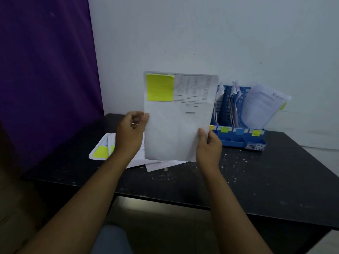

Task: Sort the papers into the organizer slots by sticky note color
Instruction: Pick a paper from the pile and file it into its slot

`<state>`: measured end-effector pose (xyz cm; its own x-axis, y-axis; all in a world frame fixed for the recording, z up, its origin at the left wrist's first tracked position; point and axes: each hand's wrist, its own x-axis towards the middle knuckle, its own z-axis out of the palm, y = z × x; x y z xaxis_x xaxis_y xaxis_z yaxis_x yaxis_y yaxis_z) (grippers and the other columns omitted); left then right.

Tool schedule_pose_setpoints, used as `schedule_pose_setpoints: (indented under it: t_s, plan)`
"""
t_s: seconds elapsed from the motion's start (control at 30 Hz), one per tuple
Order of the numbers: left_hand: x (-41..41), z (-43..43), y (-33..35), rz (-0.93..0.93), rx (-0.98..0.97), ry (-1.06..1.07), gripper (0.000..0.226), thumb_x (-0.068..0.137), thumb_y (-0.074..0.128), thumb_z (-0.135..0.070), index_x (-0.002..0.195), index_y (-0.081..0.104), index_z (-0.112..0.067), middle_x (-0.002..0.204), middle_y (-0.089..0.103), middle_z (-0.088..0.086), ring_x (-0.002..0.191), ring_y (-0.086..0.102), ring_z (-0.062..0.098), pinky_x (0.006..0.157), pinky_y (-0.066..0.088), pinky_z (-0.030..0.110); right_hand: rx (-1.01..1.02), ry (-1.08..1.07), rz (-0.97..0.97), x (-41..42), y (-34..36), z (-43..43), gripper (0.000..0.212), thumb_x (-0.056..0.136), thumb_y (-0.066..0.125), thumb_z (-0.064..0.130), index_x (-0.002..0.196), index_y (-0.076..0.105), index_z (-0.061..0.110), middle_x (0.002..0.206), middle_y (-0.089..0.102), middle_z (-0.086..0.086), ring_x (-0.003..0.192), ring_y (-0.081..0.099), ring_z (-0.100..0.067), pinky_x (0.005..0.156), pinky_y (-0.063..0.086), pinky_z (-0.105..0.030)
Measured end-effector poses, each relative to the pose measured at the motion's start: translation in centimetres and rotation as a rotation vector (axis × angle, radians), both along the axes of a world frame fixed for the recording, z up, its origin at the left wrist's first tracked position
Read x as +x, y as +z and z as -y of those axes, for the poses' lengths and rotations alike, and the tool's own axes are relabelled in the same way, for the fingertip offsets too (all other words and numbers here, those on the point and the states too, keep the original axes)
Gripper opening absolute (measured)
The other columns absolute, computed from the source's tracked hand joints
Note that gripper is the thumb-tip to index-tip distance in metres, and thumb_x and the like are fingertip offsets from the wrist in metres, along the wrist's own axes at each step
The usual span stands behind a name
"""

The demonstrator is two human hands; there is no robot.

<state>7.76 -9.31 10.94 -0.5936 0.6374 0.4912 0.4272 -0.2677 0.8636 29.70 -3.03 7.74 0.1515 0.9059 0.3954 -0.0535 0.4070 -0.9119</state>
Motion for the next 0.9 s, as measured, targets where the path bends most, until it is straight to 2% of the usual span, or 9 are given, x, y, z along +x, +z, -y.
schedule_pose_setpoints:
  t_s: [0.03,0.1,0.2,0.33,0.4,0.53,0.67,0.8,0.9]
  plan:
    - [0.4,0.0,-0.2,-0.015,0.004,-0.008,0.020,0.100,0.069,-0.043,0.110,0.071,-0.025,0.102,0.076,-0.006,0.093,0.073,0.019,0.089,0.060,0.045,-0.004,-0.001,-0.020,0.1,0.2,0.2,0.023,0.108,0.057,0.031,0.090,0.071,0.026,0.088,0.074,0.010,0.077,0.068,0.004,0.063,0.051,-0.010]
    - [1.0,-0.1,-0.5,-0.019,0.015,-0.017,0.017,0.102,0.068,-0.038,0.103,0.075,-0.022,0.098,0.077,-0.004,0.093,0.073,0.021,0.087,0.061,0.046,-0.005,-0.003,-0.049,0.3,0.5,0.5,0.022,0.108,0.056,0.030,0.092,0.071,0.030,0.091,0.075,0.013,0.080,0.069,0.006,0.063,0.051,-0.008]
    - [1.5,-0.3,-0.5,-0.063,0.013,-0.008,0.021,0.103,0.067,-0.036,0.100,0.076,-0.017,0.095,0.076,-0.003,0.091,0.071,0.019,0.079,0.059,0.036,-0.008,-0.007,-0.074,0.5,0.7,0.7,0.020,0.109,0.056,0.029,0.099,0.072,0.025,0.094,0.075,0.011,0.082,0.070,0.004,0.064,0.053,-0.010]
    - [1.7,-0.6,-0.2,-0.077,0.010,0.038,0.017,0.103,0.066,-0.035,0.097,0.072,-0.021,0.092,0.073,-0.006,0.088,0.069,0.016,0.070,0.049,0.019,-0.015,-0.004,-0.077,0.7,1.0,0.7,0.018,0.108,0.056,0.031,0.103,0.072,0.027,0.098,0.076,0.011,0.086,0.071,0.003,0.067,0.054,-0.010]
    - [1.9,-0.7,-0.1,-0.070,0.018,0.042,0.015,0.103,0.066,-0.034,0.097,0.072,-0.021,0.093,0.073,-0.006,0.089,0.068,0.015,0.072,0.050,0.021,-0.015,-0.008,-0.069,0.8,1.2,0.6,0.019,0.108,0.056,0.032,0.104,0.073,0.024,0.098,0.076,0.010,0.086,0.071,0.003,0.067,0.054,-0.011]
    - [1.8,-0.6,-0.4,-0.038,0.012,0.048,0.020,0.102,0.068,-0.036,0.100,0.075,-0.017,0.095,0.075,-0.005,0.091,0.071,0.018,0.080,0.058,0.036,-0.007,-0.001,-0.049,0.9,1.1,0.4,0.024,0.108,0.056,0.032,0.106,0.074,0.017,0.096,0.076,0.007,0.085,0.070,0.000,0.067,0.054,-0.012]
    - [1.9,-0.6,-0.1,-0.004,-0.028,-0.018,0.018,0.099,0.072,-0.037,0.106,0.074,-0.021,0.097,0.076,-0.006,0.092,0.072,0.016,0.081,0.062,0.035,-0.002,0.001,-0.030,2.0,1.0,0.1,0.023,0.109,0.054,0.029,0.109,0.073,0.017,0.099,0.075,0.006,0.087,0.070,0.000,0.071,0.057,-0.018]
    - [3.0,-0.8,3.1,-0.056,-0.075,-0.240,0.018,0.098,0.074,-0.037,0.098,0.069,-0.020,0.082,0.070,-0.002,0.068,0.065,0.009,0.061,0.050,0.014,-0.023,-0.026,0.017,4.9,1.1,-0.8,0.021,0.108,0.051,0.023,0.111,0.072,0.021,0.106,0.074,0.004,0.099,0.070,-0.011,0.086,0.059,-0.030]
    - [4.6,-1.8,6.3,-0.177,-0.141,-0.294,0.041,0.102,0.067,-0.043,0.084,0.067,-0.006,0.063,0.061,0.005,0.050,0.056,0.007,0.055,0.045,0.022,-0.019,-0.081,0.029,7.3,1.7,-1.5,0.020,0.107,0.053,0.020,0.096,0.069,0.021,0.095,0.070,0.006,0.087,0.066,-0.010,0.078,0.055,-0.030]
